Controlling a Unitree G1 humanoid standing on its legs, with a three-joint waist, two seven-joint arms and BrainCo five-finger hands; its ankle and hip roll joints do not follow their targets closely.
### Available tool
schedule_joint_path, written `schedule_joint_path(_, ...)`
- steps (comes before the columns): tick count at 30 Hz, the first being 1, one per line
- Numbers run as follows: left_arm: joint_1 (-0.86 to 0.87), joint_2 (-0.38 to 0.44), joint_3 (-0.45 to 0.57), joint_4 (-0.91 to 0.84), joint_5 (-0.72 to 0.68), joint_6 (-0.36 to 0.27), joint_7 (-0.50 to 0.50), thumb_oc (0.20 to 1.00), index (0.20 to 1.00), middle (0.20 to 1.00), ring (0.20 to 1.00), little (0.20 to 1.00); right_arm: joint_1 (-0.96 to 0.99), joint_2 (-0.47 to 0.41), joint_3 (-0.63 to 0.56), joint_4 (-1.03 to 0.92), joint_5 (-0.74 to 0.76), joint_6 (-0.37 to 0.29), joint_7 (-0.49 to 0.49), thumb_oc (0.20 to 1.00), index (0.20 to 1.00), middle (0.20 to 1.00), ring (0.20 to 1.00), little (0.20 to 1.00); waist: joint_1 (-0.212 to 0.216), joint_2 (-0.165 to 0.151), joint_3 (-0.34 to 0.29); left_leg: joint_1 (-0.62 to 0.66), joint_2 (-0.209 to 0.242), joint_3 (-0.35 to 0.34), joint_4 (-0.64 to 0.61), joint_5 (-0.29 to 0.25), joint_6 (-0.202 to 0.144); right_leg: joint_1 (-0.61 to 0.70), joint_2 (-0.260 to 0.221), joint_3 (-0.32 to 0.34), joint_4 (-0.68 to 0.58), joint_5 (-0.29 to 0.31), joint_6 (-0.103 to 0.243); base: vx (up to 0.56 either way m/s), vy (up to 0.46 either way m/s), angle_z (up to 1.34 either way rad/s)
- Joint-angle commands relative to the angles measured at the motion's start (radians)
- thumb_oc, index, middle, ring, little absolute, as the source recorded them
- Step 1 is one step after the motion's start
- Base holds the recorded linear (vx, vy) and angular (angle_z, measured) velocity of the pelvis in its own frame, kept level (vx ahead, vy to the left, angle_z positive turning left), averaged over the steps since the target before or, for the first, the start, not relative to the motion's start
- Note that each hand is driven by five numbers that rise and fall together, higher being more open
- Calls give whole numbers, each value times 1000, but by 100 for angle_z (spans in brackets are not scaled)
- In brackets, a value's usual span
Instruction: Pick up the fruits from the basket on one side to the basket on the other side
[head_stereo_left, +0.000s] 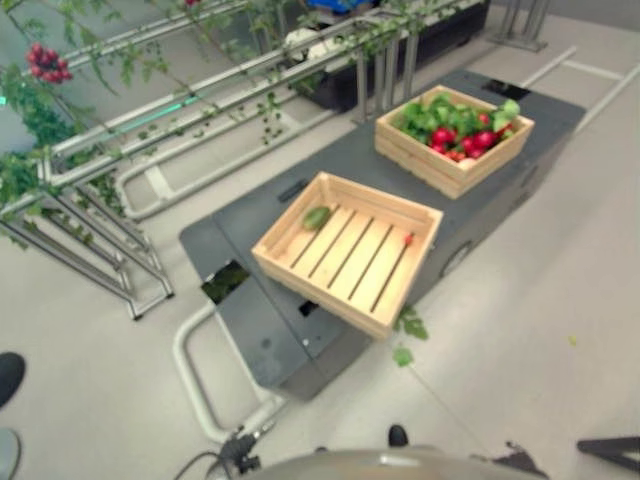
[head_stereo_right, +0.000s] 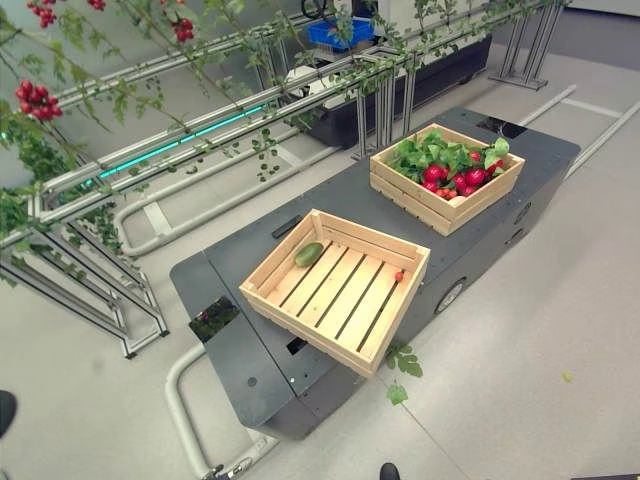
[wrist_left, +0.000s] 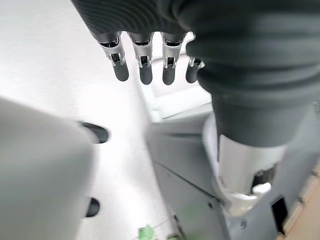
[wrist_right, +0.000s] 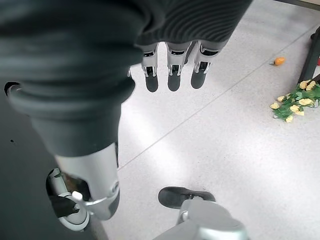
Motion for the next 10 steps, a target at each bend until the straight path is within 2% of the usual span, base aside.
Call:
schedule_joint_path(1, 1, 0, 30, 78, 36, 23, -22, 1000, 1000, 1000, 1000, 1000, -42, -2, -2, 62, 15, 7, 12, 1000, 1000, 1000, 1000, 1000, 29, -43, -49, -6, -60, -6, -1, -49, -6, -12, 25, 11, 9, -94, 57, 0, 0, 0)
schedule_joint_path(10, -20, 13, 32, 167, 145, 57, -59, 1000, 1000, 1000, 1000, 1000, -38, 32, 3, 106, 8, 25, 48, 1000, 1000, 1000, 1000, 1000, 31, -67, -78, 32, -61, 2, -15, -66, 2, 20, 28, 21, 9, -102, 59, 41, 13, -3)
